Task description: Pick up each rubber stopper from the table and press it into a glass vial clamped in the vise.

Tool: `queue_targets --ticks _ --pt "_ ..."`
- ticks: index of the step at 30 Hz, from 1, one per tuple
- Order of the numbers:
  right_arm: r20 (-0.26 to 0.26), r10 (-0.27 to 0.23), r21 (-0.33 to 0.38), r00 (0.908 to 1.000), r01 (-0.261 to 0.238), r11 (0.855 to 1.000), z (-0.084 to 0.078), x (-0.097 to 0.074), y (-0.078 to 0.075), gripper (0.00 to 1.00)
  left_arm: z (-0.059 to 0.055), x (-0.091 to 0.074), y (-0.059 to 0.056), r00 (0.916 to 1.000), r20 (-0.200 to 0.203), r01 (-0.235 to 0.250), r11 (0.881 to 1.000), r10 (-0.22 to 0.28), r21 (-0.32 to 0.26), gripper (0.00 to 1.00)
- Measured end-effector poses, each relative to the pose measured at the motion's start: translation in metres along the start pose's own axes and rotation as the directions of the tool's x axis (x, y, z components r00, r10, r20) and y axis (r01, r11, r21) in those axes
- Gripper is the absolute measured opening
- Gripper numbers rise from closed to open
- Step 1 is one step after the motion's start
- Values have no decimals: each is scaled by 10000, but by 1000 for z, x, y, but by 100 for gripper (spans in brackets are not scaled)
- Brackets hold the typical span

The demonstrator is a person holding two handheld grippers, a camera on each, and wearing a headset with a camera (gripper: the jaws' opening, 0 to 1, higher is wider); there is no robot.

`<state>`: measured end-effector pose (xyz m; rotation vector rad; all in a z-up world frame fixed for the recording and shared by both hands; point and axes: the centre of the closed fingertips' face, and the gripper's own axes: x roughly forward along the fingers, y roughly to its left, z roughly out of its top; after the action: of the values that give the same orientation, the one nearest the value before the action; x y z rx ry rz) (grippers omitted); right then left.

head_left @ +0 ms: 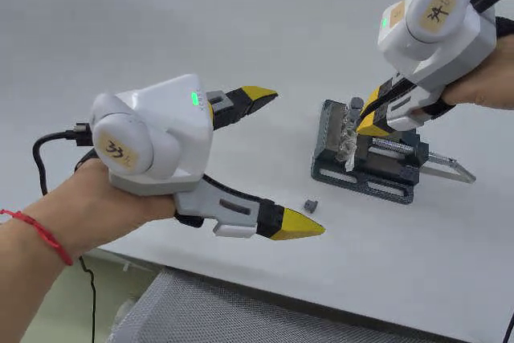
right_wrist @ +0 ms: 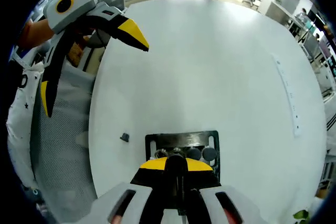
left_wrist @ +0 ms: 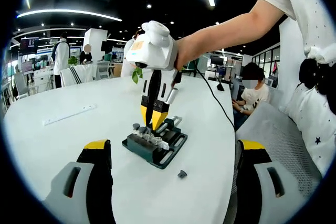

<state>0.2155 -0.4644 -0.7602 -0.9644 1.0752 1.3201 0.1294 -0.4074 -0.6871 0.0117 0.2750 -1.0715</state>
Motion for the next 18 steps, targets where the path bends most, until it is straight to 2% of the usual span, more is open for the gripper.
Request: queue_targets --ticks 7,18 --pt "-246 55 32 9997 -54 10000 -2 5 0 6 -1 -1 1 10000 57 19 10000 -18 -97 99" --pt "-540 51 -44 9985 -54 10000 -2 8 -2 6 -2 -1 -2 9999 94 124 9998 -122 -177 98"
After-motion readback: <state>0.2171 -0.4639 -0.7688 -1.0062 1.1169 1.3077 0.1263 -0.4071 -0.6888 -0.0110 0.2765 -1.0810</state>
